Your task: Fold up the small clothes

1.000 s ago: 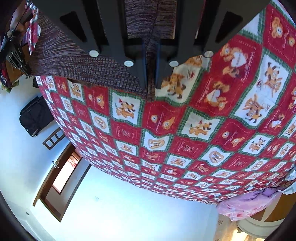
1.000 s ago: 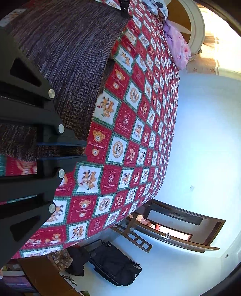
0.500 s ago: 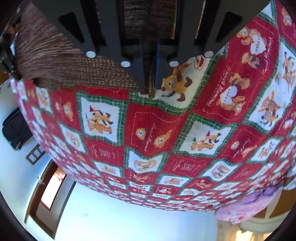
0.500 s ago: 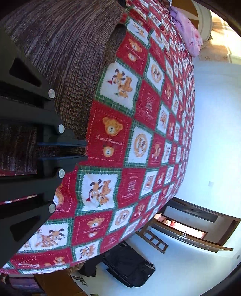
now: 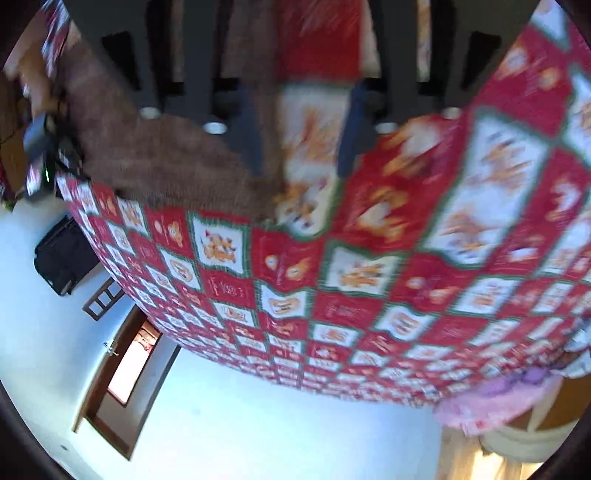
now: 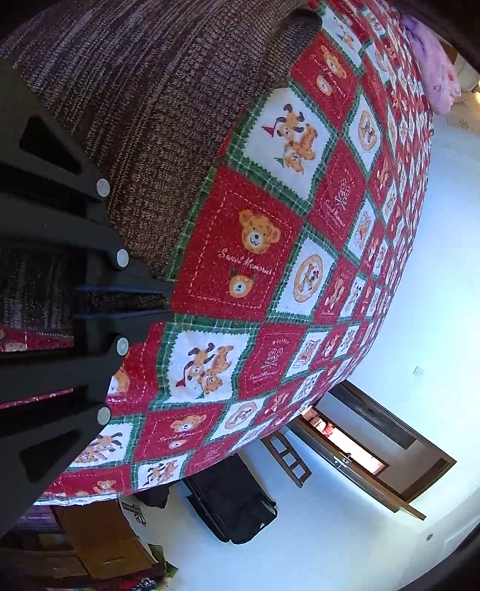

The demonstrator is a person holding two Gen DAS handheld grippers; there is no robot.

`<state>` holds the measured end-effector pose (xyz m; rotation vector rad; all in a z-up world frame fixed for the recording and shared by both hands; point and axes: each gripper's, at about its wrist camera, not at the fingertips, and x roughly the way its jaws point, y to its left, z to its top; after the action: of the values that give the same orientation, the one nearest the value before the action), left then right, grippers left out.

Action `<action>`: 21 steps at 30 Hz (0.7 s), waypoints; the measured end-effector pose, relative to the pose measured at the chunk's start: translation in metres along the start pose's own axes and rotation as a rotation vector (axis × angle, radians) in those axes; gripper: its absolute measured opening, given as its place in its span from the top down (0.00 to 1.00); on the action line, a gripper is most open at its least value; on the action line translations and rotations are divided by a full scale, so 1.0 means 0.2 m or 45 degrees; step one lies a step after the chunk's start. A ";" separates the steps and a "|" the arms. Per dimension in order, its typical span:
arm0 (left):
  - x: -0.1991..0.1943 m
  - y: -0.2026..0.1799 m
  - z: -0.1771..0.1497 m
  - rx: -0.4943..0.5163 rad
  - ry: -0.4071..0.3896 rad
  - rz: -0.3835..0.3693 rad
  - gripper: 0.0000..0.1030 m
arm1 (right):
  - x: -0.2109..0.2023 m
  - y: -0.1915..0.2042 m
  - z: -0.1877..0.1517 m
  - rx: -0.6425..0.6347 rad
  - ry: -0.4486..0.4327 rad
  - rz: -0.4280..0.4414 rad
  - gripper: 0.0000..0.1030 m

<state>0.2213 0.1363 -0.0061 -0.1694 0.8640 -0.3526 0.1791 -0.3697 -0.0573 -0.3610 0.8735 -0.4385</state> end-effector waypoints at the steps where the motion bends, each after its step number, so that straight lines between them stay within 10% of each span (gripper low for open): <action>1: -0.07 0.02 -0.07 0.023 0.001 -0.009 0.48 | 0.00 -0.01 0.00 0.005 0.004 0.009 0.93; 4: -0.17 0.07 -0.21 0.049 0.036 -0.036 0.48 | -0.01 -0.03 0.02 0.025 0.014 0.040 0.93; 8: -0.24 0.08 -0.43 0.007 0.071 -0.088 0.48 | -0.28 -0.05 0.01 0.110 -0.216 -0.188 0.92; 16: -0.16 -0.10 -0.57 0.032 0.057 0.023 0.48 | -0.68 0.41 -0.14 0.106 -0.146 0.514 0.92; 21: -0.14 -0.15 -0.62 0.104 0.019 0.162 0.42 | -0.68 0.57 -0.29 0.143 -0.142 0.516 0.92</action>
<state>0.1022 0.1182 -0.0569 -0.0356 0.8690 -0.2700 0.0810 -0.2102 -0.0572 -0.0980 0.7856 -0.0899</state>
